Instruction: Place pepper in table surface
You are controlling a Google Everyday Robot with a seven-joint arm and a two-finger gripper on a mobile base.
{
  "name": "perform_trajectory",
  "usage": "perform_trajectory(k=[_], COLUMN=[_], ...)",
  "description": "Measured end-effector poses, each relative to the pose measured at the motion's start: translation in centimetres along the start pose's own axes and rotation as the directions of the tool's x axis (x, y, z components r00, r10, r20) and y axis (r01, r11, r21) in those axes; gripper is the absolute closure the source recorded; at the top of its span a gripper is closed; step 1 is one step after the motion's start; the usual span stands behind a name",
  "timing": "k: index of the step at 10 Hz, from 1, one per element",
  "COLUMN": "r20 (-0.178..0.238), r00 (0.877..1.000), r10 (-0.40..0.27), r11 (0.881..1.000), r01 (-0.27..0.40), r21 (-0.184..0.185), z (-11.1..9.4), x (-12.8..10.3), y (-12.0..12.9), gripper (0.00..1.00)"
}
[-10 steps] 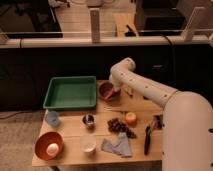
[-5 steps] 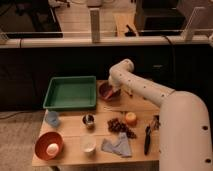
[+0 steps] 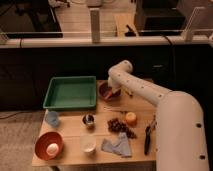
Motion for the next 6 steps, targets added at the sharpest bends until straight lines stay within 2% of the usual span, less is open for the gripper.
perform_trajectory(k=[6], r20=[0.009], r00=[1.000], r10=[0.012], r11=[1.000], r01=[-0.012], r21=[-0.023], z=[1.8], x=[0.5], y=[0.5], gripper=[0.54])
